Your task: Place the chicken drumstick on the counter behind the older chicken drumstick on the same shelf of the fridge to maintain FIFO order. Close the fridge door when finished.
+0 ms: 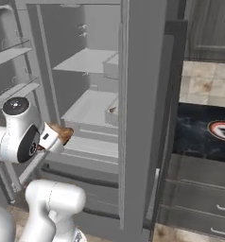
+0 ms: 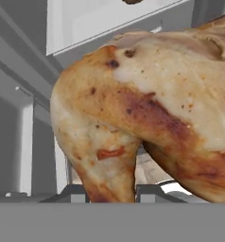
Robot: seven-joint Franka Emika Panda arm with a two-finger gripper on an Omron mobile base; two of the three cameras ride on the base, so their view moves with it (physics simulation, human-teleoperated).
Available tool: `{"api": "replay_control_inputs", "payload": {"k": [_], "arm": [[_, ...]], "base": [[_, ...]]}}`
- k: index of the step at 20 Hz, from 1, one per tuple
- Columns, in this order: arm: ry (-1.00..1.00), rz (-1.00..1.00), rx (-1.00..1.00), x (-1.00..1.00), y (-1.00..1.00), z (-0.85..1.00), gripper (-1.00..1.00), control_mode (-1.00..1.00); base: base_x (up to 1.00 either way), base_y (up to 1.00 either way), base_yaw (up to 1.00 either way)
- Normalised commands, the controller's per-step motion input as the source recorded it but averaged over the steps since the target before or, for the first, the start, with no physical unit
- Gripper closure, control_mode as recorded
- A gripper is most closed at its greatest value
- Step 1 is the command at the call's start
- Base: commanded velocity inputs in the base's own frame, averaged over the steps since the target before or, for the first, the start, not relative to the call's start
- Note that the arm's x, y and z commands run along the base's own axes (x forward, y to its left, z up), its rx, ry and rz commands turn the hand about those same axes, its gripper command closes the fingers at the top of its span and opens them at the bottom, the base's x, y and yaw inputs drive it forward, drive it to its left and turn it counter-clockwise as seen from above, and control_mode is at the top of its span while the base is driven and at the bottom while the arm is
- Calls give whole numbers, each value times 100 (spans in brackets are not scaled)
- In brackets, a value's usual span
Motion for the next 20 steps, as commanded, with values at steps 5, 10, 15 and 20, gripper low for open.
{"api": "replay_control_inputs", "payload": {"k": [5,10,15,20], "arm": [[0,0,0,0,0,0,100,100],[0,0,0,0,0,0,100,100],[0,0,0,0,0,0,100,100],[-6,1,0,12,0,-2,100,-100]], "base": [[71,31,-15],[57,0,-10],[65,0,-3],[47,-5,3]]}}
